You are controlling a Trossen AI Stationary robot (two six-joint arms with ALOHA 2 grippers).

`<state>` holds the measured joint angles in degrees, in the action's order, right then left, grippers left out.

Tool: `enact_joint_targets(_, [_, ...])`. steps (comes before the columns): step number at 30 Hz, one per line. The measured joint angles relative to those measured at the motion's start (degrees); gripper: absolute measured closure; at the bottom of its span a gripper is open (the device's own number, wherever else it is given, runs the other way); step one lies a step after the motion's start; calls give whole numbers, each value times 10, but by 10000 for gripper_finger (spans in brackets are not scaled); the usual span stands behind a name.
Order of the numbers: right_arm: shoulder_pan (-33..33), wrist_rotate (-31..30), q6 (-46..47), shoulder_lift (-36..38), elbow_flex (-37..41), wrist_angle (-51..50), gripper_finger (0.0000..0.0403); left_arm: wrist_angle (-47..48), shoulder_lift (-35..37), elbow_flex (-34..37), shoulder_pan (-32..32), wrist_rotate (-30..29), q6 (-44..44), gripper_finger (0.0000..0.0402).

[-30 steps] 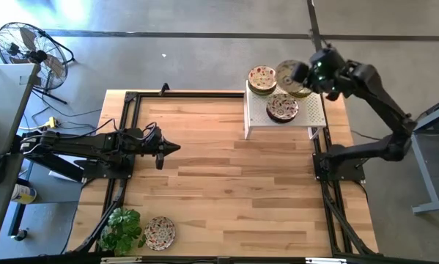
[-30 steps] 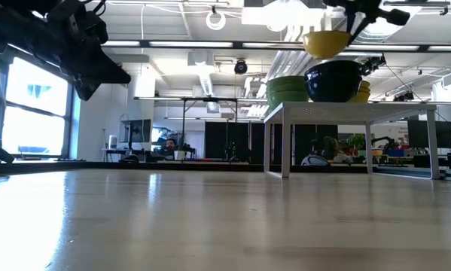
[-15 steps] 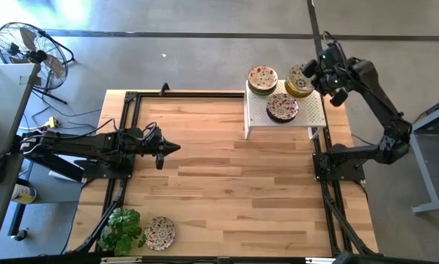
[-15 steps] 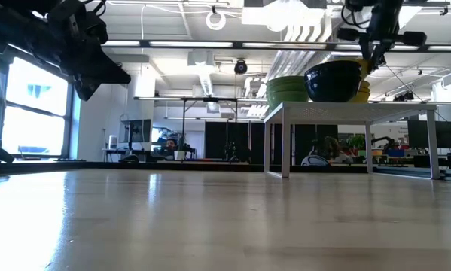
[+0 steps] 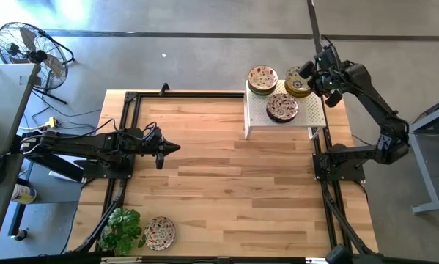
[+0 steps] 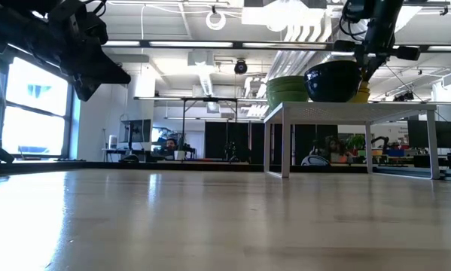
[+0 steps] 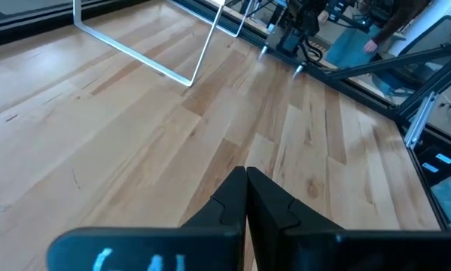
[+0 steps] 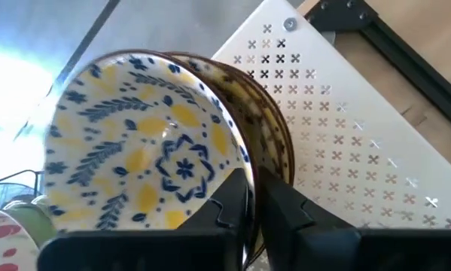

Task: Pick & Place Mini bowls
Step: Stack the yellow patterned bowl on top of the yellow patterned bowl on the shelf, then stack the black patterned bowl on top of the black patterned bowl on the shelf

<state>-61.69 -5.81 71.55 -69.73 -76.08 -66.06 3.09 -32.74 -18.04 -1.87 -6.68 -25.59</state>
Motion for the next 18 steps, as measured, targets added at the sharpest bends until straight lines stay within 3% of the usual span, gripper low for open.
enact_joint_targets(12, [-2,-6,-42,0,-2,10,306,0,0,0,0,0,-1,402])
enact_joint_targets(18, [-16,-24,-104,1,-57,8,286,1,0,0,0,0,-1,402])
